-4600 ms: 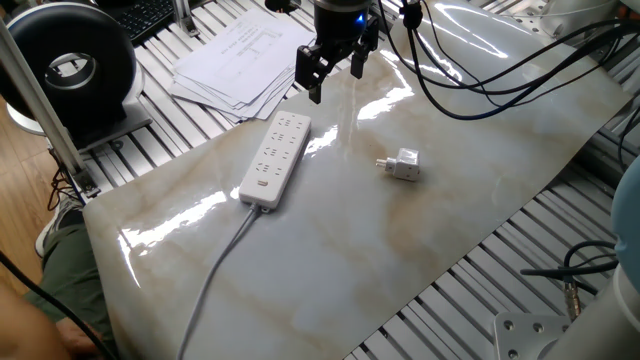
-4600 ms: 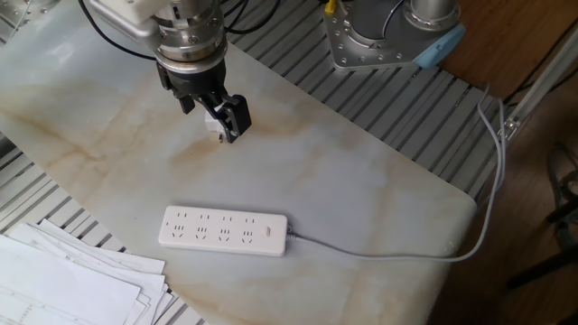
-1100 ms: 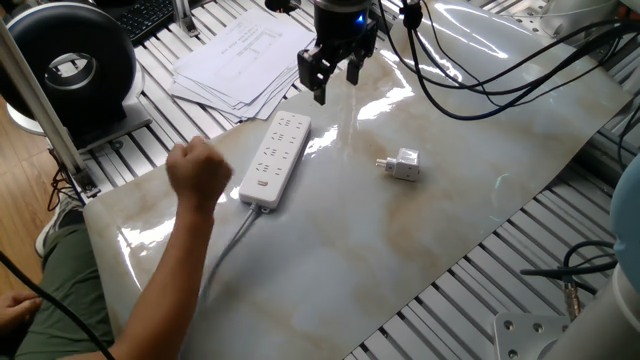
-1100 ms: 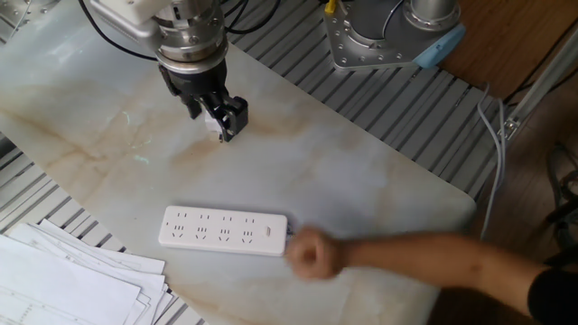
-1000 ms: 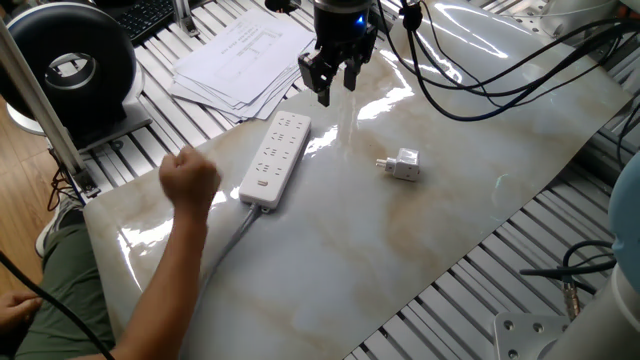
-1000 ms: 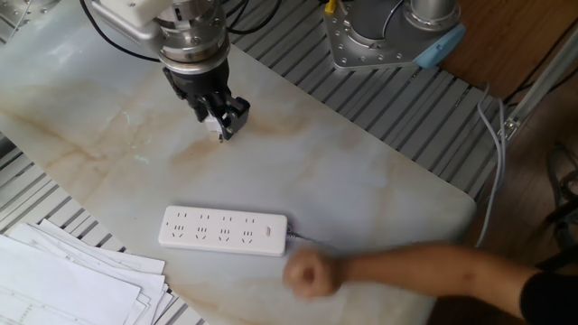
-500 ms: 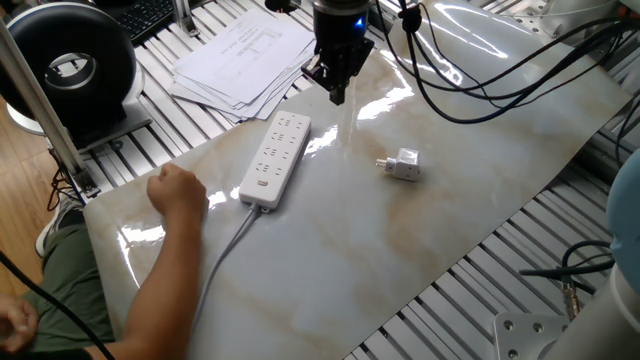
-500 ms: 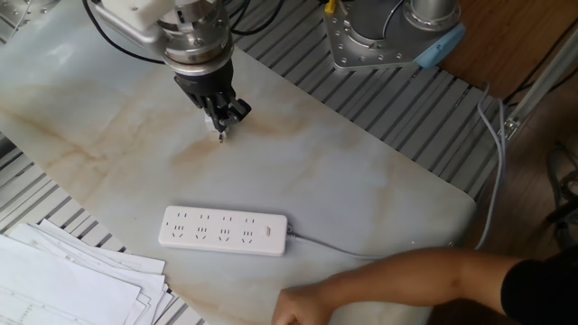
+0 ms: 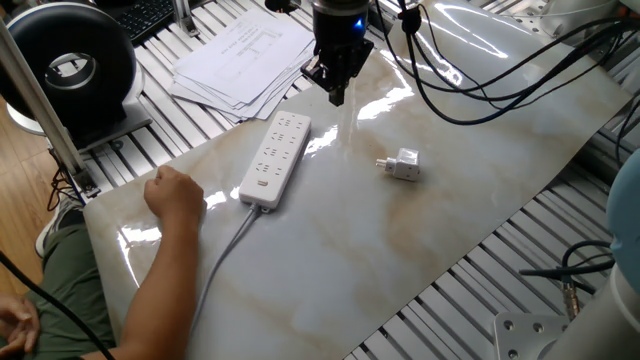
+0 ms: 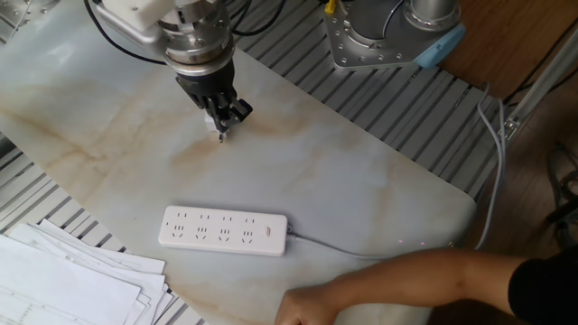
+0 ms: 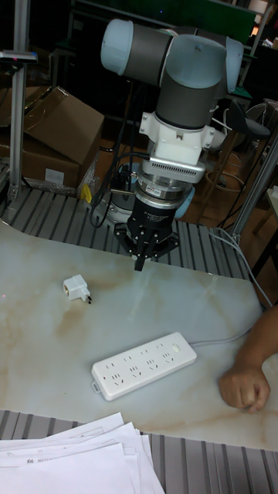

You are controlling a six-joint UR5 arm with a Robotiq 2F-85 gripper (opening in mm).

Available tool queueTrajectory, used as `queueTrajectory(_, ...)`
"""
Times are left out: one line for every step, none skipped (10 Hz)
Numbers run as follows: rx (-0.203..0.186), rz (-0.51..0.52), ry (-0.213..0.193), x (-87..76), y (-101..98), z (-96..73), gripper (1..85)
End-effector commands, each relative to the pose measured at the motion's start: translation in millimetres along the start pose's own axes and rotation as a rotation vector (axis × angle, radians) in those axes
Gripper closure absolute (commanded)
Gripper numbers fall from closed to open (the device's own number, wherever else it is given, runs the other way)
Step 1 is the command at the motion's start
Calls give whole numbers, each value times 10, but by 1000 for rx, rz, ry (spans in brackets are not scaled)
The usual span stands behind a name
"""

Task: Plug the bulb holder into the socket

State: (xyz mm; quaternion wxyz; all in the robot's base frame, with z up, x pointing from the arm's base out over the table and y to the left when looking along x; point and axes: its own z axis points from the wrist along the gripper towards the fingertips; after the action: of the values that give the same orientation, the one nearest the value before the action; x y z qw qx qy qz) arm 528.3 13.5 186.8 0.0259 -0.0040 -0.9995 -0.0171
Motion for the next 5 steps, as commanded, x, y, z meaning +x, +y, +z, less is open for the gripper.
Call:
queueTrajectory(-37, 4, -2, 77, 39, 71, 843)
queueTrajectory(-53, -8, -23, 90, 39, 144, 843)
queueTrajectory(-62, -21, -40, 92, 21, 200, 843)
queueTrajectory(-61, -36, -50, 110, -19, 253, 843)
queueTrajectory(-62, -49, -66, 112, -55, 319, 843)
